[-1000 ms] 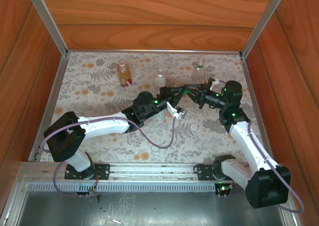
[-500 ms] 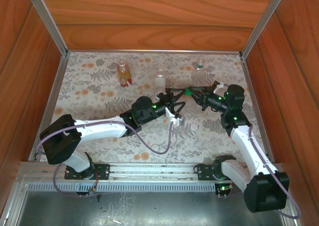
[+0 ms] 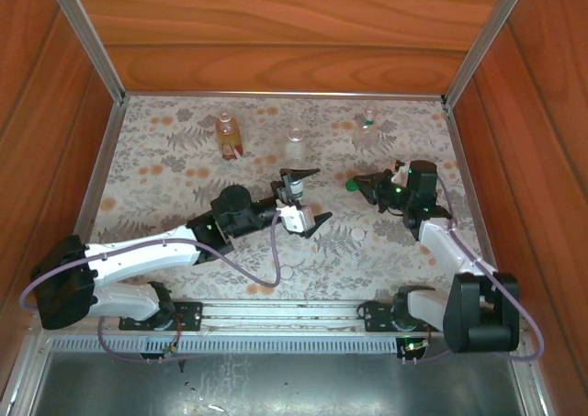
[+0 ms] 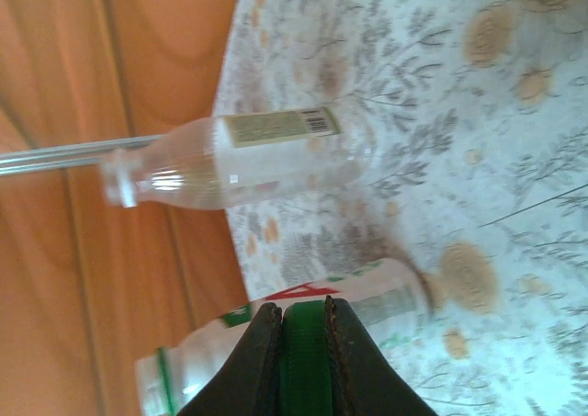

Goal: Screw on the bottle caps

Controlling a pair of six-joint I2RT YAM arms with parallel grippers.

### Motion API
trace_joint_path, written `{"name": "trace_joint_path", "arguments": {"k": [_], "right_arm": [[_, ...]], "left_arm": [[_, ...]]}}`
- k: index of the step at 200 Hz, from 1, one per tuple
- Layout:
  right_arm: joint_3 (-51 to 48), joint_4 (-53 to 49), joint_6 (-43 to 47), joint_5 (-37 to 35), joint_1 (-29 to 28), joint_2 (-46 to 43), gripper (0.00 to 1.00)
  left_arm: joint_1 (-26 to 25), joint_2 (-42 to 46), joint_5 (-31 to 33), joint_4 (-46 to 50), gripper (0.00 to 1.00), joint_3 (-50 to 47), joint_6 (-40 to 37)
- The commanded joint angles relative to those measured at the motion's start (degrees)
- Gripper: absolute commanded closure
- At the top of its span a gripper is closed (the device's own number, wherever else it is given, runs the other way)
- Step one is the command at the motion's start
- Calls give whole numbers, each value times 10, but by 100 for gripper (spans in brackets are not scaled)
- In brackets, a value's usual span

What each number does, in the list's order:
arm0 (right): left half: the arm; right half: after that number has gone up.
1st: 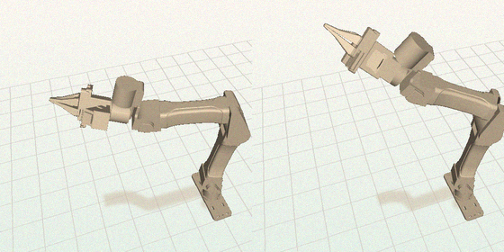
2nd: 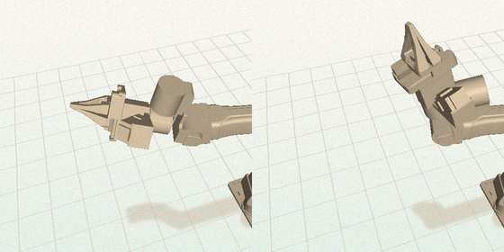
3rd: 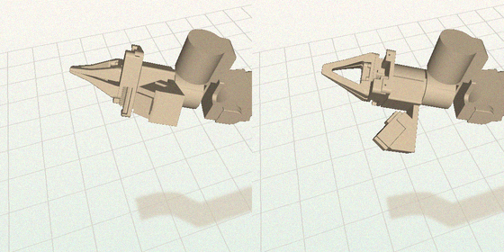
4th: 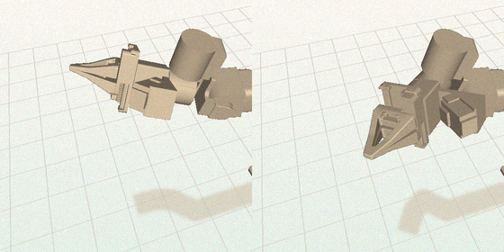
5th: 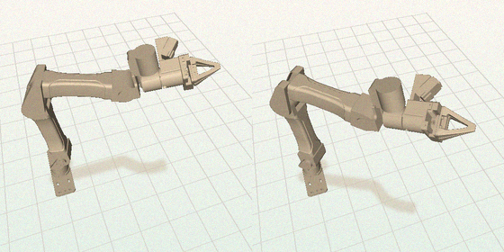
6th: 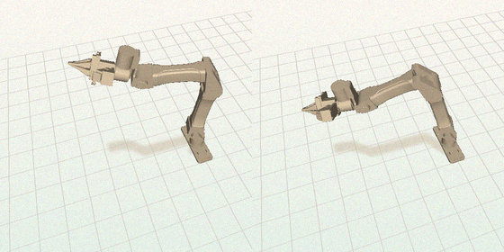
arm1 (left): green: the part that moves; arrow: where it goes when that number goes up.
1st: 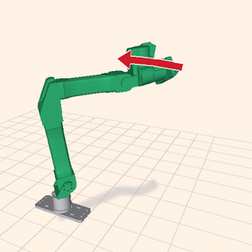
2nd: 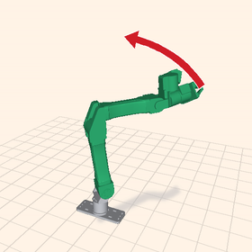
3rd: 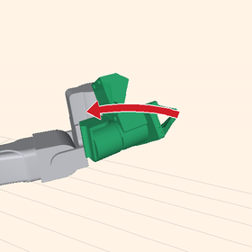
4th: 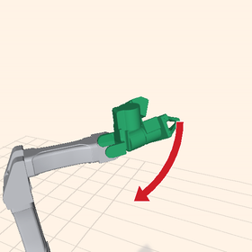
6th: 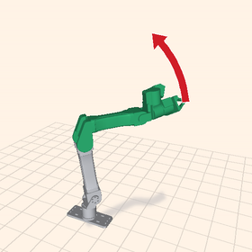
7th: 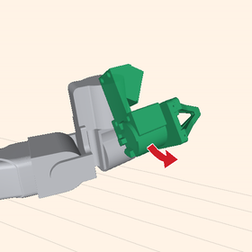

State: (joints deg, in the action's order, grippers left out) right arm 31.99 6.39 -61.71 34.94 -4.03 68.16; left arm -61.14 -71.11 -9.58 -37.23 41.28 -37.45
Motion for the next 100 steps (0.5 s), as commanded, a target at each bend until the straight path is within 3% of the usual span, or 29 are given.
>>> {"name": "trace_joint_path", "arguments": {"k": [1,42,100], "right_arm": [[-2,30,74,11,-2,47,88],[-6,79,95,-12,-17,124,88],[1,101,128,-44,-21,205,87]], "left_arm": [[-3,19,-25,50,0,-25,148],[-6,28,7,93,0,-62,259],[-5,15,45,149,0,-83,300]]}}
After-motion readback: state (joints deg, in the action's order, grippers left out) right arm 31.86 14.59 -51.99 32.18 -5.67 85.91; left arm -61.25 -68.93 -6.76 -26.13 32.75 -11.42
